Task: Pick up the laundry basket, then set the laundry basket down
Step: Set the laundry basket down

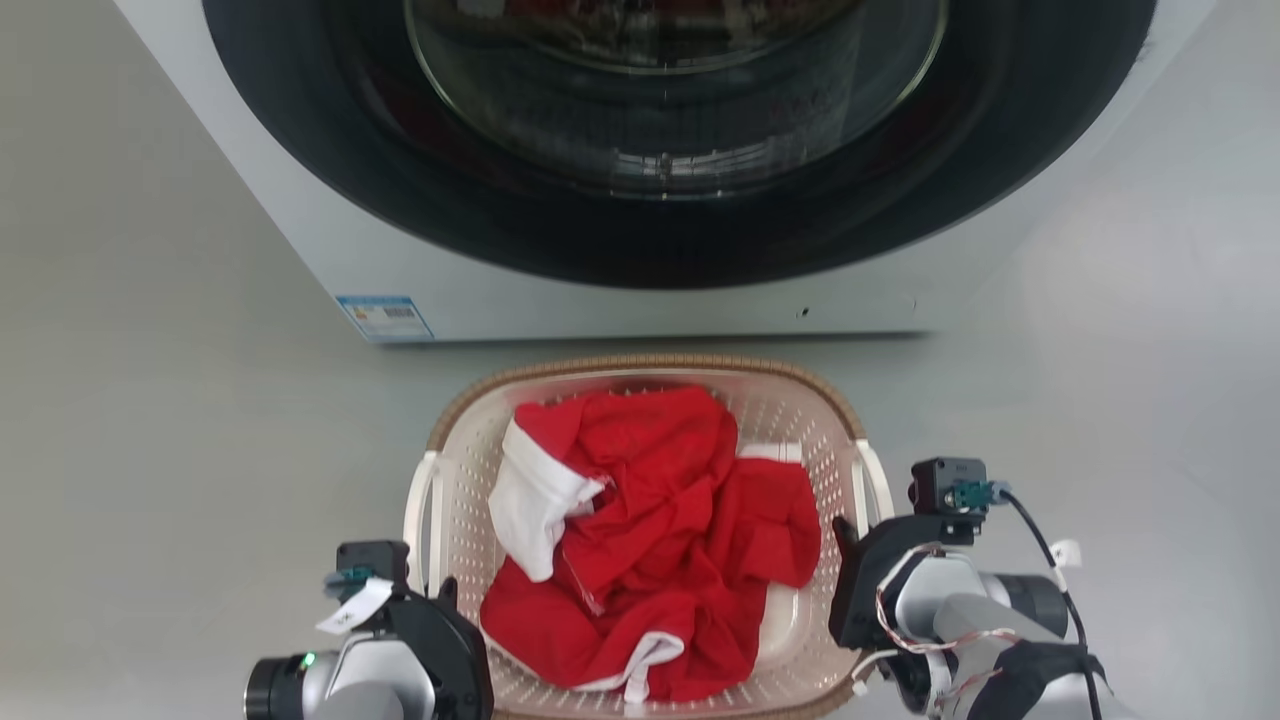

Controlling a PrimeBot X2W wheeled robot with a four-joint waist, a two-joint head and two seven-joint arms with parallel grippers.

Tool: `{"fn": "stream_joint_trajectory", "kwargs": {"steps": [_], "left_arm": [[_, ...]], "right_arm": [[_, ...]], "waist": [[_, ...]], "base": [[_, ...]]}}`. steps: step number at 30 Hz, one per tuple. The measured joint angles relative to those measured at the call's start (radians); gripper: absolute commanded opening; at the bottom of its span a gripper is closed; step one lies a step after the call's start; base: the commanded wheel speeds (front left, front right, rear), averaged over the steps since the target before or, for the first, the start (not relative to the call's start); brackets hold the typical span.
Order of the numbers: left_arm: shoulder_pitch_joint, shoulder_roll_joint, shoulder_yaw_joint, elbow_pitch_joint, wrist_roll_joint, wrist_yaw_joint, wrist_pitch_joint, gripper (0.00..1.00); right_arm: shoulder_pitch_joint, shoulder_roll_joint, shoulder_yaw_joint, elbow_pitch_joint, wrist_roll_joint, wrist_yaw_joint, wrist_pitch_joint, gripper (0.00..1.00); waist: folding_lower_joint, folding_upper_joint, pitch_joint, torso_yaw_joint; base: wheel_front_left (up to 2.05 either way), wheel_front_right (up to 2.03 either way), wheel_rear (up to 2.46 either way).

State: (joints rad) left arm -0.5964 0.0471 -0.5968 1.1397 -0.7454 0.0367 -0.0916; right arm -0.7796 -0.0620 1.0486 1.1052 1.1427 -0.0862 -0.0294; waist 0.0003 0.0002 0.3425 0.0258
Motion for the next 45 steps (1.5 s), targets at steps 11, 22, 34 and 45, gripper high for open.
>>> {"fn": "stream_joint_trajectory", "kwargs": {"steps": [11, 22, 34, 45], "left_arm": [[-0.112, 0.0, 0.004, -0.01, 0.009, 0.007, -0.017, 0.0], [-0.242, 0.007, 0.009, -0.021, 0.016, 0.016, -0.035, 0.0], [-0.321, 0.007, 0.009, -0.019, 0.027, 0.016, -0.062, 0.0], [-0.349, 0.003, 0.007, 0.003, 0.034, 0.007, -0.09, 0.0]], "right_arm": [[-0.12, -0.008, -0.005, 0.025, -0.021, 0.013, -0.026, 0.0], [-0.243, -0.013, -0.006, 0.04, -0.051, 0.019, -0.055, 0.0], [-0.323, -0.016, -0.005, 0.067, -0.07, 0.031, -0.088, 0.0], [-0.341, -0.012, -0.002, 0.089, -0.071, 0.043, -0.114, 0.0]], "waist": [[-0.0001, 0.0, 0.161, 0.008], [-0.0001, 0.0001, 0.339, 0.019], [-0.0002, 0.0, 0.493, 0.025], [-0.0003, -0.0001, 0.547, 0.031]], "base": [[0.0, 0.0, 0.0], [0.0, 0.0, 0.0], [0.0, 0.0, 0.0], [0.0, 0.0, 0.0]]}}
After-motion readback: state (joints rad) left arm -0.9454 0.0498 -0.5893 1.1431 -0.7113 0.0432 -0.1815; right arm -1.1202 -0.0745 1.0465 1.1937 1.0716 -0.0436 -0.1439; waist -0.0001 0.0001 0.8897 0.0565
